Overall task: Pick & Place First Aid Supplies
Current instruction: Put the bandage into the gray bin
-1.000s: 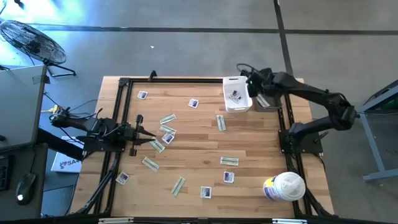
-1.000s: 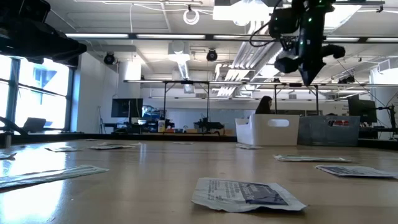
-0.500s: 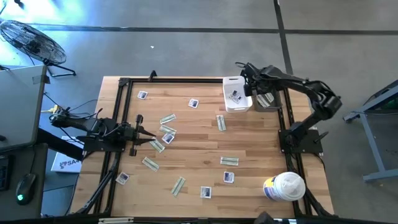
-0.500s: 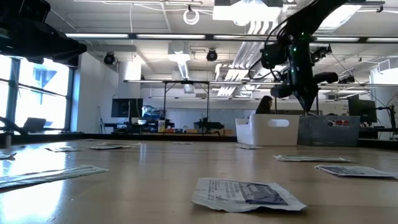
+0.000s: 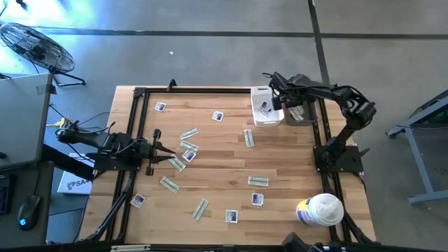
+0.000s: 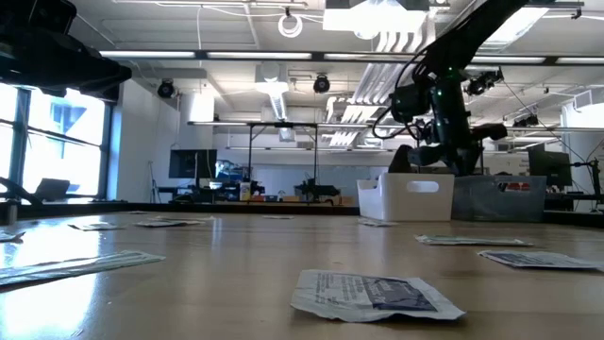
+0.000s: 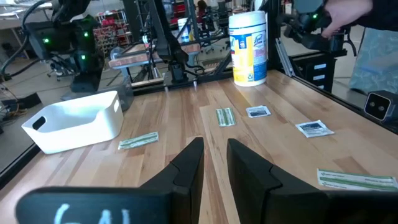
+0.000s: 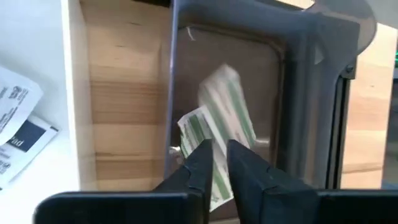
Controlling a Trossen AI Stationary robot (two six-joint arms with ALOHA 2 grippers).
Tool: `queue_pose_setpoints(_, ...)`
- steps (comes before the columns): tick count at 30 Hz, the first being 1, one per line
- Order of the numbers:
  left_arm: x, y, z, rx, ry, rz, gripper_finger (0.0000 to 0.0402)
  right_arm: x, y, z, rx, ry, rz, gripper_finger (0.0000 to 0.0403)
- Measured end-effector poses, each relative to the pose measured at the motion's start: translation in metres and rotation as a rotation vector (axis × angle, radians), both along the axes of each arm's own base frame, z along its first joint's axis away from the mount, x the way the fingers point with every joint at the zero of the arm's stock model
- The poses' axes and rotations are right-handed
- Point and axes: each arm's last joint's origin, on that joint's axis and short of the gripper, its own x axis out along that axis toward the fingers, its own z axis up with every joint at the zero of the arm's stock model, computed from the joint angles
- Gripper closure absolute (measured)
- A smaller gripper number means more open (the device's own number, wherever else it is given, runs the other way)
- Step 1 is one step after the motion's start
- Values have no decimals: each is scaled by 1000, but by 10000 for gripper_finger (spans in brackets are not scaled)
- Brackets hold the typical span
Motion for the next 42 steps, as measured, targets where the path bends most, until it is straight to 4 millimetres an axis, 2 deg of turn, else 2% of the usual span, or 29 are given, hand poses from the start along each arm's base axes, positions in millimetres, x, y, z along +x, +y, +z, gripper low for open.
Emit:
queue_pose_setpoints(6, 0, 0, 0, 0, 0, 0, 332, -2, 3, 6, -10, 53, 74, 304)
queue_pose_setpoints(11, 0, 0, 0, 0, 0, 0, 332, 4, 27, 30, -9, -14, 182, 280)
queue_pose_setpoints(14, 0, 0, 0, 0, 0, 0, 332, 15, 57, 49, -25, -101, 273, 280)
queue_pose_setpoints(16, 0, 0, 0, 0, 0, 0, 332, 28, 84, 58, -15, -180, 376, 279)
queue_pose_setpoints(21, 0, 0, 0, 0, 0, 0, 332, 65, 161, 63, 74, -331, 720, 279)
queue_pose_setpoints(27, 0, 0, 0, 0, 0, 0, 332, 96, 244, 47, 173, -376, 1169, 279)
queue_pose_setpoints(31, 0, 0, 0, 0, 0, 0, 332, 118, 279, 26, 200, -432, 1342, 279)
queue_pose_setpoints(34, 0, 0, 0, 0, 0, 0, 332, 133, 296, 2, 275, -457, 1434, 279)
queue_pose_setpoints(37, 0, 0, 0, 0, 0, 0, 332, 137, 305, -20, 355, -412, 1497, 279)
queue_pose_setpoints(42, 0, 0, 0, 0, 0, 0, 332, 137, 304, -34, 307, -289, 1495, 279)
